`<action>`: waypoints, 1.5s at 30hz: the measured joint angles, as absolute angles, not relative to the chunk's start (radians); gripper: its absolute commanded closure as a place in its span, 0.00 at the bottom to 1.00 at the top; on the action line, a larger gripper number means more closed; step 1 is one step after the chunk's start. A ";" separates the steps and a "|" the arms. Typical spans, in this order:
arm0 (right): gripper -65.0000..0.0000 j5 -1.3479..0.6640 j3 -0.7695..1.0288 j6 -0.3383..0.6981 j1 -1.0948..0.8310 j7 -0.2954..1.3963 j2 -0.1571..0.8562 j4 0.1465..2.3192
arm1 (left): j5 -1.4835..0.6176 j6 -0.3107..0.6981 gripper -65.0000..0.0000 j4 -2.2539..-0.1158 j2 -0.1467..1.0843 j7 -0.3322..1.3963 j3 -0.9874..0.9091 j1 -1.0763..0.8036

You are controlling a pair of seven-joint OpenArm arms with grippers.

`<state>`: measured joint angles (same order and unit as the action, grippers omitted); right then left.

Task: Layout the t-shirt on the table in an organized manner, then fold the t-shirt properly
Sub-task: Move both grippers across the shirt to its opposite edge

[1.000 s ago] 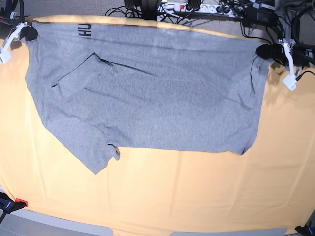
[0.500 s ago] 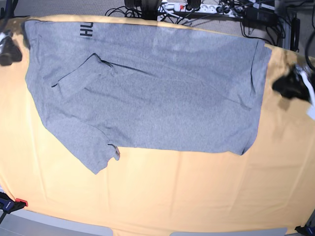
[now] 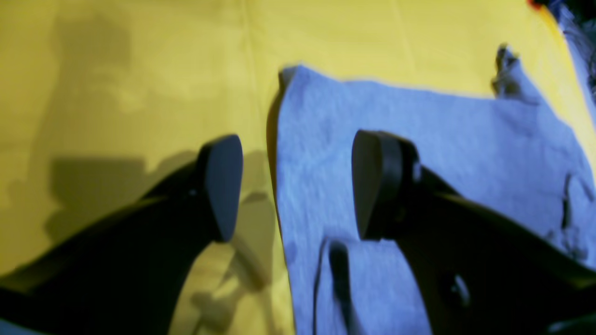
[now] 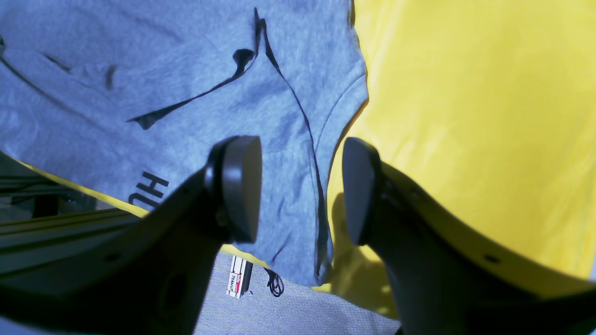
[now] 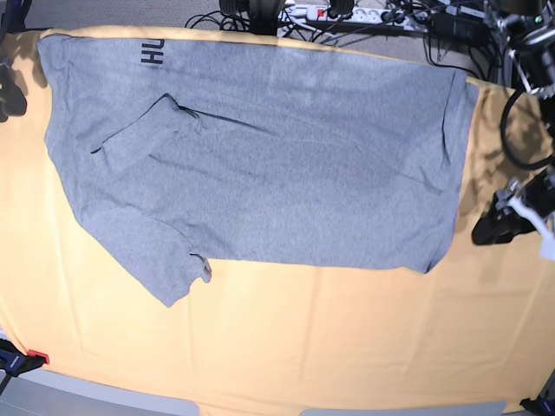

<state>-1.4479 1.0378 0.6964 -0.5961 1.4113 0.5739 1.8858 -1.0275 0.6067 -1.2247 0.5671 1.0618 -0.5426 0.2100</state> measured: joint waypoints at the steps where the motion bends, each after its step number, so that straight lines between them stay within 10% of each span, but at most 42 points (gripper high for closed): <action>1: 0.53 -1.448 1.038 0.696 -0.597 1.411 0.574 1.886 | -0.999 0.603 0.41 -1.185 0.559 1.042 -0.526 0.238; 23: 0.53 -1.448 1.038 0.696 -0.598 1.412 0.573 1.886 | -0.710 0.607 0.41 -0.619 0.439 0.654 -0.248 0.566; 32: 0.53 -1.448 1.038 0.696 -0.598 1.412 0.573 1.886 | -0.869 0.702 0.41 -0.616 0.359 0.855 -0.248 0.566; 35: 0.53 -1.448 1.038 0.696 -0.597 1.411 0.567 1.886 | -0.861 0.706 0.56 -0.615 0.353 0.843 -0.247 0.567; 38: 0.53 -1.448 1.038 0.696 -0.557 1.412 0.522 1.885 | -0.831 0.713 0.96 -0.615 0.356 0.833 -0.242 0.566; 45: 0.53 -1.225 0.966 0.694 -0.378 1.219 0.455 1.885 | -0.831 0.716 1.00 -0.615 0.358 0.828 -0.242 0.568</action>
